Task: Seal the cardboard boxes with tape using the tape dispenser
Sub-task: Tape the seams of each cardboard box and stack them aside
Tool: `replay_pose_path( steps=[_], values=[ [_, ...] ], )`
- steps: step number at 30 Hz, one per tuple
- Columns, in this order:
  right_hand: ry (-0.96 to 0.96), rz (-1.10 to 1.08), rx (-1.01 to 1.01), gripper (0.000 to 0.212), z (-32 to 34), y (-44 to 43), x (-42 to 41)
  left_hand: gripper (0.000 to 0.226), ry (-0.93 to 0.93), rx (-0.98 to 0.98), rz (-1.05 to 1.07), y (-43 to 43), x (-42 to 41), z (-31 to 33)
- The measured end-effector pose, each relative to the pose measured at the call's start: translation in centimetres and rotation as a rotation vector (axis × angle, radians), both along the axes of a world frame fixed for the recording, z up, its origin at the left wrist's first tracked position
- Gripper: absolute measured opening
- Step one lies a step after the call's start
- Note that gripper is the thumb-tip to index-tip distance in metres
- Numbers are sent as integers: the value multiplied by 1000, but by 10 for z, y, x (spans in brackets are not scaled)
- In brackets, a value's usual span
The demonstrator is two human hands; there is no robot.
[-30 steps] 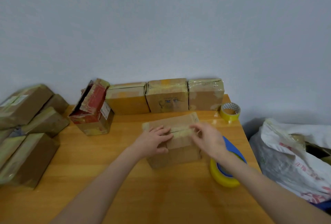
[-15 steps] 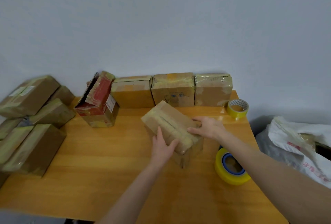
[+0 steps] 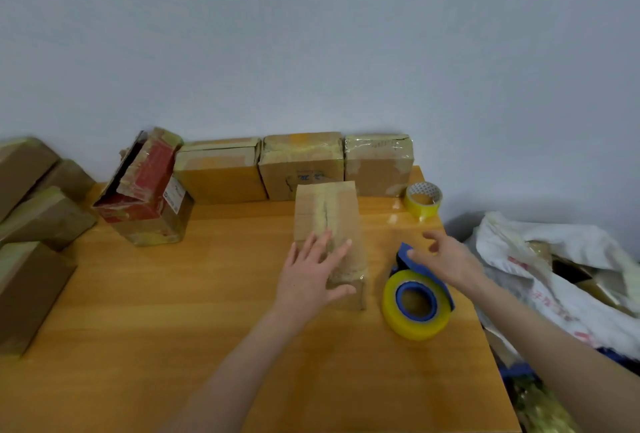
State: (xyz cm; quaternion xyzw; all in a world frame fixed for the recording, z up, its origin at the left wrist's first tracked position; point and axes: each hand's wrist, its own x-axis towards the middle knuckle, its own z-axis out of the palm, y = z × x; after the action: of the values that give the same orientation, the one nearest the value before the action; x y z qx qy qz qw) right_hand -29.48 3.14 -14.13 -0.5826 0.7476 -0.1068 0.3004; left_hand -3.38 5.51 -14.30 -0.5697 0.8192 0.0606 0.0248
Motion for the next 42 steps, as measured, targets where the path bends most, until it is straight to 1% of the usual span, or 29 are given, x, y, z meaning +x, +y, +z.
replay_pose_path(
  steps=[2, 3, 4, 5, 7, 8, 9, 11, 13, 16, 17, 19, 20, 21, 25, 29, 30, 32, 34, 36, 37, 38, 39, 40, 41, 42],
  values=[
    [44, -36, 168, 90, -17, 9, -30, 69, -38, 1, -52, 0, -5, -4],
    [45, -27, 259, 94, -28, 12, -37, 66, -48, -5, -53, 0, -6, -5],
    [25, -26, 332, 94, -40, 16, -41, 65, -48, -9, -48, -1, -6, -6],
    [-16, -39, 374, 88, -49, 18, -41, 65, -44, -4, -42, -2, -5, -6],
    [-104, -91, 360, 60, -64, 20, -39, 65, -44, 16, -39, -3, -4, -5],
    [-114, -115, 343, 47, -67, 21, -37, 65, -48, 25, -39, -3, -4, -4],
    [-89, -121, 336, 40, -68, 19, -35, 65, -50, 34, -38, -2, -4, -3],
    [5, -105, 336, 39, -64, 18, -31, 65, -55, 46, -32, -2, -6, -1],
    [30, -93, 301, 35, -56, 15, -26, 65, -78, 54, -28, -1, -6, 0],
    [92, -61, 206, 40, -41, 11, -22, 65, -85, 103, -2, 1, -5, 3],
    [111, -34, 177, 46, -35, 11, -21, 65, -83, 120, 4, 2, -6, 4],
    [166, 65, 148, 69, -30, 12, -22, 64, -83, 129, 13, 3, -9, 7],
    [193, 120, 144, 74, -30, 15, -23, 64, -81, 122, 18, 4, -10, 8],
    [201, 156, 137, 72, -30, 18, -25, 63, -78, 113, 23, 5, -12, 8],
    [48, 164, 139, 72, -29, 32, -26, 62, -67, 81, 43, 10, -11, 7],
    [-82, 135, 189, 57, -19, 31, -22, 62, -31, 78, 49, 11, -8, 4],
    [-123, 121, 219, 57, -16, 30, -23, 62, -25, 83, 47, 11, -7, 4],
    [-235, 95, 243, 67, -7, 29, -30, 63, -22, 109, 38, 11, -4, 5],
    [-360, 39, 198, 74, 10, 27, -39, 64, -14, 154, 33, 10, 0, 9],
    [-474, 34, 123, 70, 34, 25, -46, 67, -2, 189, 34, 10, 3, 15],
    [-527, 61, 94, 70, 48, 23, -47, 69, 23, 179, 47, 9, 3, 20],
    [-566, 102, 71, 73, 62, 22, -49, 68, 102, 150, 79, 10, 0, 26],
    [-593, 149, 50, 77, 76, 21, -49, 65, 264, 129, 136, 10, -3, 33],
    [-614, 194, 32, 79, 88, 20, -48, 59, 495, 134, 211, 10, -6, 42],
    [-643, 233, 16, 80, 98, 20, -45, 52, 753, 189, 295, 8, -10, 53],
    [-666, 269, 5, 79, 106, 21, -42, 47, 1008, 308, 371, 7, -13, 64]
  ],
)
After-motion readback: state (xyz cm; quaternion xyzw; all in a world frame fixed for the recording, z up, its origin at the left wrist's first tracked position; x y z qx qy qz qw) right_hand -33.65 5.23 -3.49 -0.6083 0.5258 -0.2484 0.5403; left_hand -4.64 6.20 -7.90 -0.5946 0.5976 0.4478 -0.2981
